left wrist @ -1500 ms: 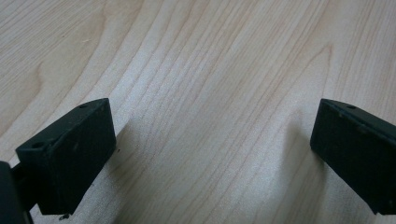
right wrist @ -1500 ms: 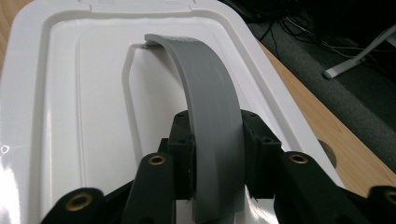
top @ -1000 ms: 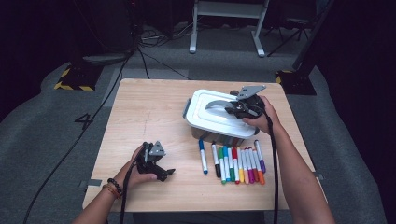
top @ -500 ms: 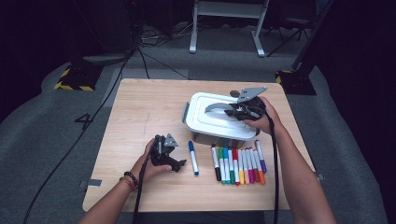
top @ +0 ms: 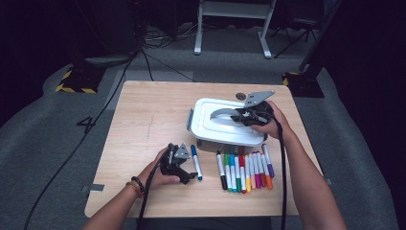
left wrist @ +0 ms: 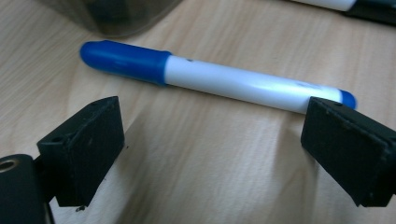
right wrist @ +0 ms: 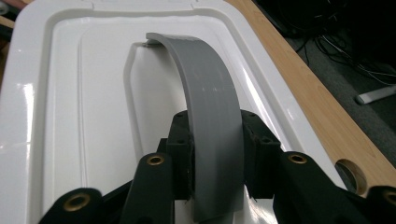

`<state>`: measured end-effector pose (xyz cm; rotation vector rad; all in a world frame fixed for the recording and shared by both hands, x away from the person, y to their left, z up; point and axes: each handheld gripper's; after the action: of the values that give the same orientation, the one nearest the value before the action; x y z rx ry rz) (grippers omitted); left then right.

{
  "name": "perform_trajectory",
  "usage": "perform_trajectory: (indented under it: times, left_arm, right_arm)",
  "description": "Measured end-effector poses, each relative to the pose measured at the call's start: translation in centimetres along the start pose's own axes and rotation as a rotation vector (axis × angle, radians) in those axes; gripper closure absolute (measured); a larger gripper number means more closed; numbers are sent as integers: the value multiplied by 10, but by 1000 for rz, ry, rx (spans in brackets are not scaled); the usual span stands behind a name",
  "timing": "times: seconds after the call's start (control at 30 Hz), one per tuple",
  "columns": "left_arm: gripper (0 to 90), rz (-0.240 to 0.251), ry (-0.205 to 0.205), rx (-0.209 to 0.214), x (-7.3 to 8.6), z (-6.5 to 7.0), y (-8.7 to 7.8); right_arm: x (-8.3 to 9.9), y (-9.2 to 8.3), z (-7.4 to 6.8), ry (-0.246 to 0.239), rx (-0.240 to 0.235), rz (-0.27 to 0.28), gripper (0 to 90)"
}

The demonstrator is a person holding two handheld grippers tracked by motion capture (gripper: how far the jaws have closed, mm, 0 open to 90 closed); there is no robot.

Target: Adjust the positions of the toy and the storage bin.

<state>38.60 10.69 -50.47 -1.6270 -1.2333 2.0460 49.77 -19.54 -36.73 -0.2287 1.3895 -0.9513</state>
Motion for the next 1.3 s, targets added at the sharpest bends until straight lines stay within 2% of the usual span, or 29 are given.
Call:
perform_trajectory:
  times: [0.17, 0.3, 1.07, 1.3]
  left_arm:
    - [71, -6, 41, 37, -2, 4, 1]
    - [86, -3, 99, 86, -6, 10, 5]
    - [81, -16, 199, 180, -28, 29, 25]
    - [82, -13, 203, 185, -29, 31, 26]
  right_arm:
    - [1, 1, 0, 18, 16, 4, 682]
    - [1, 0, -1, 14, 15, 3, 684]
    - [1, 2, -3, 32, 16, 16, 683]
    - [-1, 6, -4, 29, 13, 28, 684]
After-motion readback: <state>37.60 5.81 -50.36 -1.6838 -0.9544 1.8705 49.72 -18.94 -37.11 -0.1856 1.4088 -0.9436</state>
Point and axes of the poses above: each handheld gripper's, and its own axes: y roughly forward along the jaws, x roughly out of its underside, z roughly to its right
